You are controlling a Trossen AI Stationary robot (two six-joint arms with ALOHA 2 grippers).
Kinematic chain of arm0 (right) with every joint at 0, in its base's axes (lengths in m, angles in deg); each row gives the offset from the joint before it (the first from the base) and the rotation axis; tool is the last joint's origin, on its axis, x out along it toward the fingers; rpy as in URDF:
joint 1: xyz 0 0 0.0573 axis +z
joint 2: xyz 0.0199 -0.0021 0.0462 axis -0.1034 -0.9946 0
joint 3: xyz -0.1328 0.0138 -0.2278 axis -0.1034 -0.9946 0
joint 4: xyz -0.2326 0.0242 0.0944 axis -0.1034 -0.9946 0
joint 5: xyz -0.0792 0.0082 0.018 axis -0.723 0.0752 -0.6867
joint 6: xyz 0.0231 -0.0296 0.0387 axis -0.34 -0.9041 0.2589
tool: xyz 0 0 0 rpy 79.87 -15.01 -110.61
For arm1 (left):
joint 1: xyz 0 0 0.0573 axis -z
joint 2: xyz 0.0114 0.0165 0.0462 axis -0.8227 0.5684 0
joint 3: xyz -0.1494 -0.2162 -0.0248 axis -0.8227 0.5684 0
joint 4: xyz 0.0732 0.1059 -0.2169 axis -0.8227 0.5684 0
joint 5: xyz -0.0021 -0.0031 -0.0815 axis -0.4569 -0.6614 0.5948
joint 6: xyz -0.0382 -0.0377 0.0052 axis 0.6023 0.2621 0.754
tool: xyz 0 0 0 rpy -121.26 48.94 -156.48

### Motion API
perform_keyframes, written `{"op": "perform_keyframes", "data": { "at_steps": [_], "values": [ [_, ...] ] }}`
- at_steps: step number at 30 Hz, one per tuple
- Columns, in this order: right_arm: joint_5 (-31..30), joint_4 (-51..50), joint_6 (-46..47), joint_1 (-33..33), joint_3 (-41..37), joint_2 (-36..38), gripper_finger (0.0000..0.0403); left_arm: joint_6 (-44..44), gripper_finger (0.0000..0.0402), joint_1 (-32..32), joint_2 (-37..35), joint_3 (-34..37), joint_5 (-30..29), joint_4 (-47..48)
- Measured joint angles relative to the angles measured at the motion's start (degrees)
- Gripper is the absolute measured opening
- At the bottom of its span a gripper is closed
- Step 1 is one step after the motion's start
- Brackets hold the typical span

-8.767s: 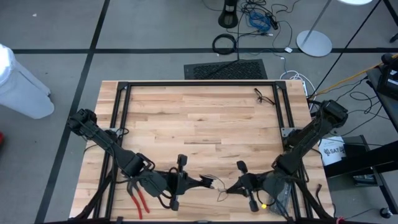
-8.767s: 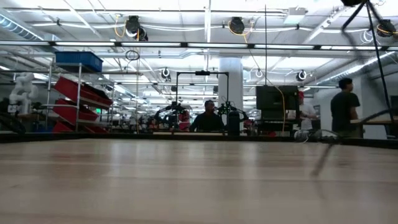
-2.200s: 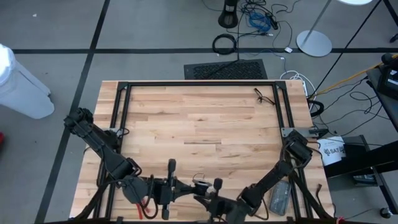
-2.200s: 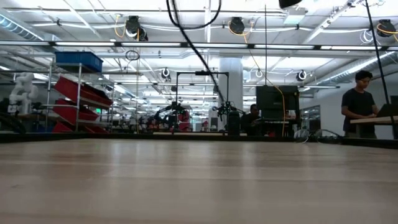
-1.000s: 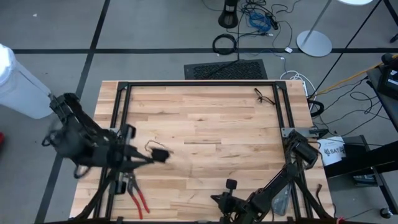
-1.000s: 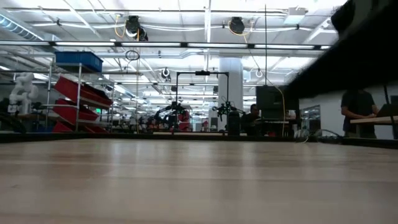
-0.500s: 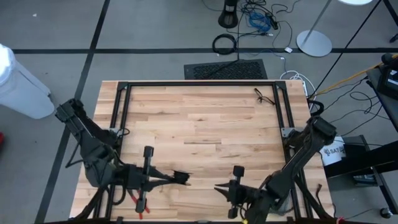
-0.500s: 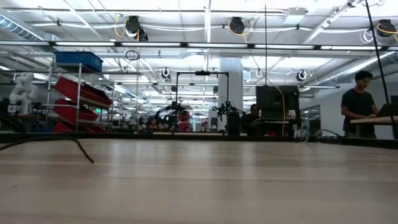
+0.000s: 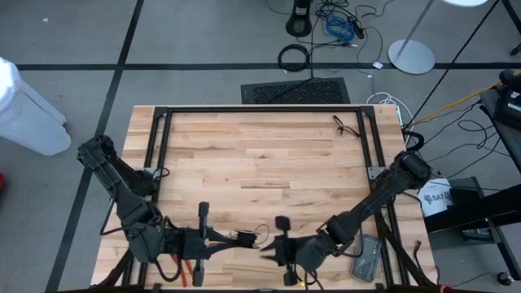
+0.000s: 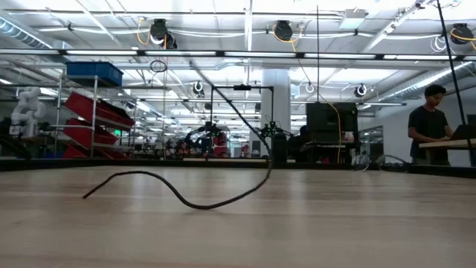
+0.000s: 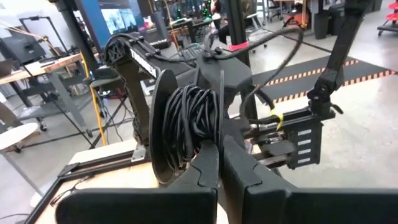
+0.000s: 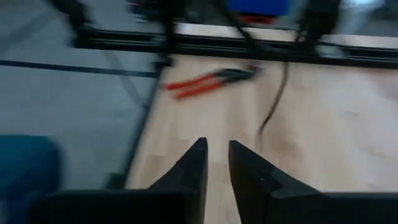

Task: Coil cords
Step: Coil the black wire onto the black spool

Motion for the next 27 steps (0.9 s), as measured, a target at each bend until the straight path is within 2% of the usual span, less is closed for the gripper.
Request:
{"op": "perform_keyframes", "data": {
  "at_steps": [2, 4, 14, 27],
  "values": [
    [5.4, 3.1, -1.2, -1.0, 0.0, -1.5, 0.0065, 0.0, 0.0002, 0.0, 0.0, 0.0, -0.2, 0.1],
    [7.1, 4.6, -1.9, -2.0, 0.0, -3.1, 0.0079, 0.0, 0.0002, 0.0, 0.0, 0.0, -0.3, 0.1],
    [7.5, 11.4, -4.7, -5.2, 0.0, -8.3, 0.0134, 1.5, 0.0002, 0.0, 0.0, 0.0, -0.3, 1.5],
    [7.2, 14.6, -7.1, -6.1, 0.0, -9.4, 0.0138, 1.5, 0.0002, 0.0, 0.0, 0.0, -0.2, 1.9]
  ]
}}
